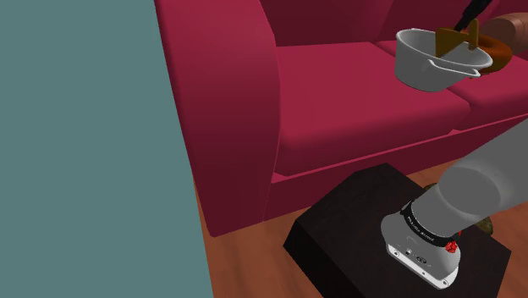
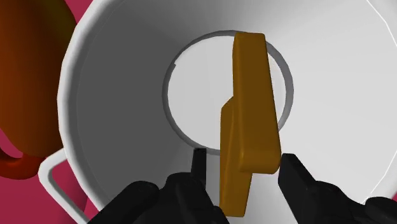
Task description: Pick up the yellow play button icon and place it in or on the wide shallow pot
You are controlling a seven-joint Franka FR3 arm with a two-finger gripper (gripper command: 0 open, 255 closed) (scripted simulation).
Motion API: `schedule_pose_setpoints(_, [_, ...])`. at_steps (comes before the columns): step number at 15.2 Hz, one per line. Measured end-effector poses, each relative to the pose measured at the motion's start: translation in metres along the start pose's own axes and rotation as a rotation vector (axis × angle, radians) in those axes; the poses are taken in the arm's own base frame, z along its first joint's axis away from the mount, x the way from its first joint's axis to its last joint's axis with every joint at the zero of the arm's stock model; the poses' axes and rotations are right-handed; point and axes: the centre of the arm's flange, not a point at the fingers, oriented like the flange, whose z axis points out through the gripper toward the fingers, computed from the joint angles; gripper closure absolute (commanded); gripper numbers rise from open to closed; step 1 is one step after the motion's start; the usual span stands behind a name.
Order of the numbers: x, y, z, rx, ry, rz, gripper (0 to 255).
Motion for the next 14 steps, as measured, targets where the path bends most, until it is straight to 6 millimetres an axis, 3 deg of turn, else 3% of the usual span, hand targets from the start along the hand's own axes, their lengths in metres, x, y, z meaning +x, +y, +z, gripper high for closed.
schedule_pose_setpoints(5, [0.000, 0.000, 0.000, 0.000, 0.000, 0.000, 0])
schedule_pose_setpoints(10, [0.001, 0.000, -0.043, -0.001, 0.001, 0.000, 0])
schedule_pose_setpoints(14, [0.000, 0.000, -0.050, 0.000, 0.000, 0.000, 0])
